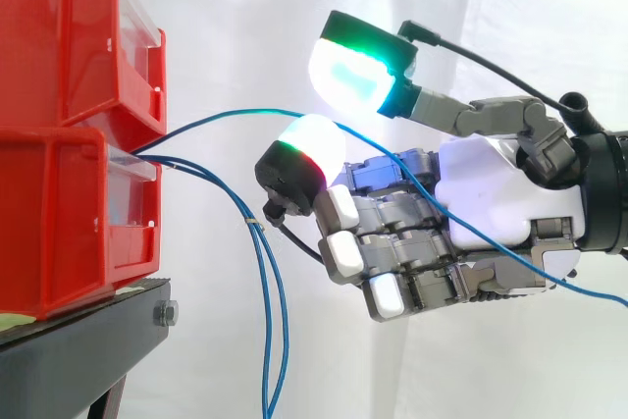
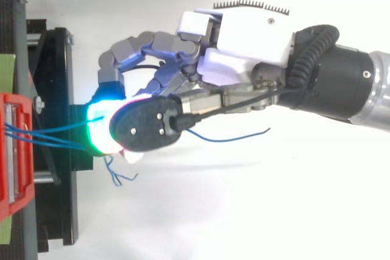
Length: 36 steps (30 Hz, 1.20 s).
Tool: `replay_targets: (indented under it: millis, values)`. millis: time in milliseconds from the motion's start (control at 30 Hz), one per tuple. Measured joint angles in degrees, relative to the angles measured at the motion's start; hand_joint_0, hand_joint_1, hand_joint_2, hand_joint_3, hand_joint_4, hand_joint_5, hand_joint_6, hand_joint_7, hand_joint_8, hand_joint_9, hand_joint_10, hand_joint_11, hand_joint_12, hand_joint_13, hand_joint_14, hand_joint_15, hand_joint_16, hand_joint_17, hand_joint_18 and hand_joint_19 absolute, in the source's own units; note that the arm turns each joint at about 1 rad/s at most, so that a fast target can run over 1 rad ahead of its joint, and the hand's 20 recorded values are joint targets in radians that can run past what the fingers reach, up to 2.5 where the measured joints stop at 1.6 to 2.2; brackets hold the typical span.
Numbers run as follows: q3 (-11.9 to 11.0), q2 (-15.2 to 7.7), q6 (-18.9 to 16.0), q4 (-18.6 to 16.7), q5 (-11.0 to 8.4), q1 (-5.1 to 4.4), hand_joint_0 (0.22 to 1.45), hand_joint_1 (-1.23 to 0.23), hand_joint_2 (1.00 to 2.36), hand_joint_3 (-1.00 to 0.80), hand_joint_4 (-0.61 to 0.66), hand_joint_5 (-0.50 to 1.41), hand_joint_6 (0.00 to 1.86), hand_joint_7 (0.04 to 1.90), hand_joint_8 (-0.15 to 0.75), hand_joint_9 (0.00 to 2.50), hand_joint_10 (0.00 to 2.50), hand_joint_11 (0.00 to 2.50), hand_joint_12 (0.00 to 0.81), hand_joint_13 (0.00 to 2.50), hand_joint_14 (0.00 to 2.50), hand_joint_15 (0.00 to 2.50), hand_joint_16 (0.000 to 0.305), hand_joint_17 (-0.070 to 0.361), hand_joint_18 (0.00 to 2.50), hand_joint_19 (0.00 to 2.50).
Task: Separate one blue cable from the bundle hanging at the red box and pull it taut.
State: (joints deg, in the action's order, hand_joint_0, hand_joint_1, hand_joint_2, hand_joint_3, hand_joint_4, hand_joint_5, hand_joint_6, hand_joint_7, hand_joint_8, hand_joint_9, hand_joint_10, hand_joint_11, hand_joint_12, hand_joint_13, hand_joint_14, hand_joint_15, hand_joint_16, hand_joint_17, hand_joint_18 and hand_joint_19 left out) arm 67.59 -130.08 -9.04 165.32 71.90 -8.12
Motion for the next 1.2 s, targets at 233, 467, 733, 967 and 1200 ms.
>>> replay_targets:
  millis: [233,467,733,967,1200]
  values:
    - [0.0,0.0,0.1,0.0,0.0,-0.04,0.58,-0.62,1.02,-0.18,0.12,-0.19,0.83,1.26,0.307,0.95,0.02,0.86,0.326,0.96,0.02,0.59,0.04,0.091,0.91,0.67]
    - [0.0,0.0,0.1,0.1,0.0,-0.05,0.59,-0.67,1.02,-0.15,0.12,-0.19,0.84,1.28,0.304,0.94,0.02,0.87,0.329,0.95,0.02,0.59,0.04,0.09,0.9,0.68]
    - [0.0,0.0,0.2,0.1,0.08,-0.07,0.61,-0.75,1.01,-0.35,0.15,-0.2,0.85,1.26,0.294,0.92,0.02,0.87,0.327,0.93,0.02,0.59,0.041,0.091,0.89,0.67]
    - [0.0,0.0,1.2,0.0,0.12,-0.06,0.59,-0.34,1.0,-0.5,0.12,-0.17,0.79,1.25,0.293,0.95,0.02,0.85,0.323,0.92,0.02,0.6,0.04,0.091,0.87,0.7]
    - [0.0,0.0,2.1,-0.2,0.17,-0.09,0.59,-0.49,1.02,-0.29,0.14,-0.17,0.79,1.3,0.293,0.95,0.02,0.87,0.33,0.91,0.02,0.6,0.04,0.091,0.86,0.71]
